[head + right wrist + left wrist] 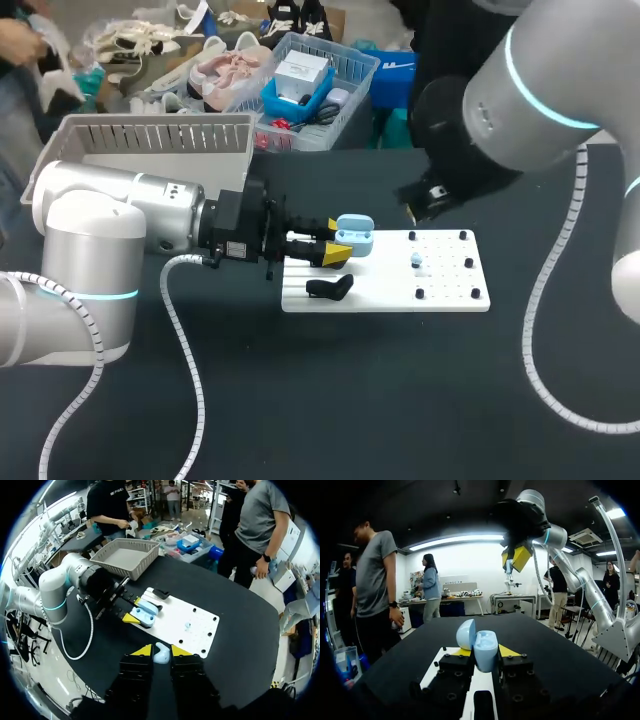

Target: Pick up each earbud case from the left stands, insert the matching earbuds, close the lid, and place the case in the box.

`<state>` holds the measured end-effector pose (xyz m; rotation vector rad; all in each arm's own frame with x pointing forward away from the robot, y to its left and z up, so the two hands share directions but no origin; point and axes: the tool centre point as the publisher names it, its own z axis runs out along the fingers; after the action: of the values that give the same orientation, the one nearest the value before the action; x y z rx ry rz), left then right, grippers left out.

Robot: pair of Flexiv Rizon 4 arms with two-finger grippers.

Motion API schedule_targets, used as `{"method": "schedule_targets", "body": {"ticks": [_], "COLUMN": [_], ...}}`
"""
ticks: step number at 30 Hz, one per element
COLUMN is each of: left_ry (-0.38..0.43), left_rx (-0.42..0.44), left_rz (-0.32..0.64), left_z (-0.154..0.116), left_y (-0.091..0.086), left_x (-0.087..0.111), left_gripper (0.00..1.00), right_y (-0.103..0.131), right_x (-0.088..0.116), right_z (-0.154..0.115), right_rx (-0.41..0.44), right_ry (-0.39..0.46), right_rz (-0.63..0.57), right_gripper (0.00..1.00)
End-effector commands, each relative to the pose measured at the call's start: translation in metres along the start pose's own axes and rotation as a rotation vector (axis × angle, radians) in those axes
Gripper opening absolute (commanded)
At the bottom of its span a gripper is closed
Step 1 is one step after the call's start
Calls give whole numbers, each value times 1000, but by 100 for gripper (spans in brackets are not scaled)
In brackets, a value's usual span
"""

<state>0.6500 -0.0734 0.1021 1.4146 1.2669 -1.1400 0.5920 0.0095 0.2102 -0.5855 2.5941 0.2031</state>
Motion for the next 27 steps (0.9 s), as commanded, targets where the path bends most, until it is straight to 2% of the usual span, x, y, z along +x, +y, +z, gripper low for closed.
{"method": "schedule_targets", "body": {"ticks": [1, 5, 25, 27], "left_ry": [0, 0, 0, 0], "left_rx": [-5, -5, -5, -5], "left_rz": [1, 1, 1, 1], "left_z": [1, 1, 1, 1], "left_y": [-1, -1, -1, -1], "left_x": [0, 0, 0, 0], "left_gripper": [0, 0, 0, 0], "right_y": [12, 23, 23, 27], "right_x": [2, 6, 10, 3], "right_z": [3, 8, 10, 6], "right_rx": [55, 24, 12, -19], "right_ry": [10, 16, 19, 21], "right_rz": [11, -8, -21, 12], "right_gripper": [0, 0, 0, 0]}}
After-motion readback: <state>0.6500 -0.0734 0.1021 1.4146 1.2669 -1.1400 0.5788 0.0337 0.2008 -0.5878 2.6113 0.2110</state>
